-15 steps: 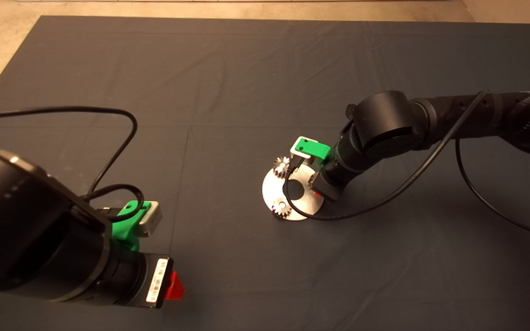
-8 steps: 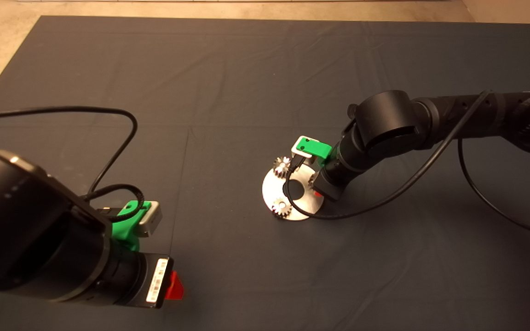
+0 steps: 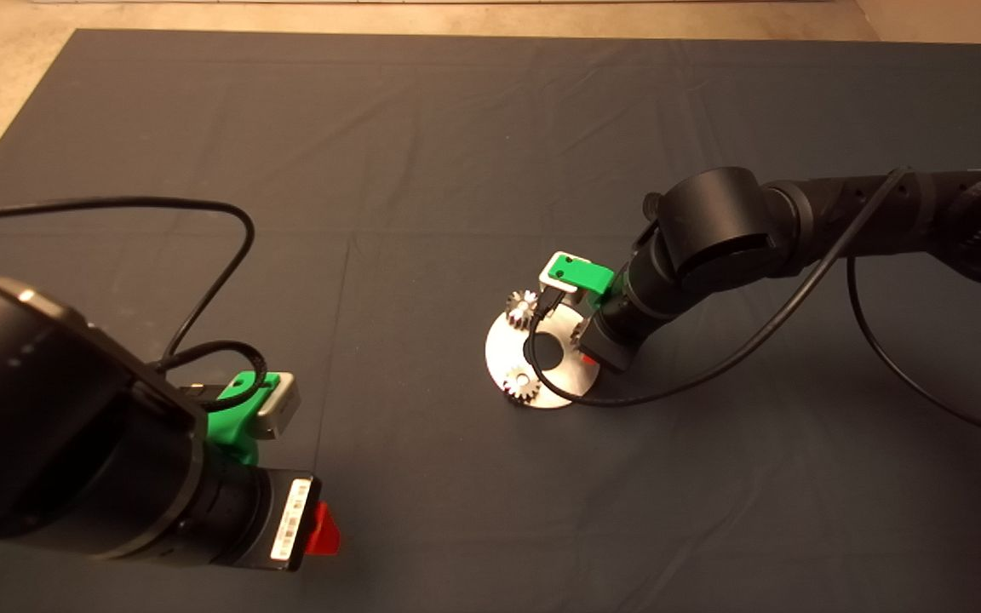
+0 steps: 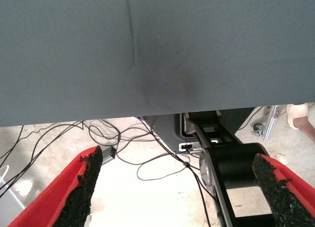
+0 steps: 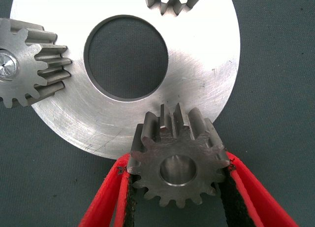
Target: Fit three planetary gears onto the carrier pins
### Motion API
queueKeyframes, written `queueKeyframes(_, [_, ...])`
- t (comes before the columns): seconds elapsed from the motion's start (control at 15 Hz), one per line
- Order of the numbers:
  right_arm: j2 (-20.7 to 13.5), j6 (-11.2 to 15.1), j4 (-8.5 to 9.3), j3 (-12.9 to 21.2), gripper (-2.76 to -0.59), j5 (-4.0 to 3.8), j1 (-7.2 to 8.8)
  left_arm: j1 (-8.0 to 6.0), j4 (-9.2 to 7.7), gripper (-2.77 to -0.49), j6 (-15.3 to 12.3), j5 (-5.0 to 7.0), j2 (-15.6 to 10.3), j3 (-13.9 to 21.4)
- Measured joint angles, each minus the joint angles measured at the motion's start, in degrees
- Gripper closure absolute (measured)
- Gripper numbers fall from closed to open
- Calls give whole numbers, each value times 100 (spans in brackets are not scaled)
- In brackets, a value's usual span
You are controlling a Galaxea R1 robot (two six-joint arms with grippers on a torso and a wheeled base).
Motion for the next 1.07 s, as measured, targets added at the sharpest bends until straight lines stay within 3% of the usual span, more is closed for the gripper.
queueKeyframes(1.07, [-33, 6, 1, 6, -100, 5, 0, 0, -2, -217, 1, 0, 17, 0])
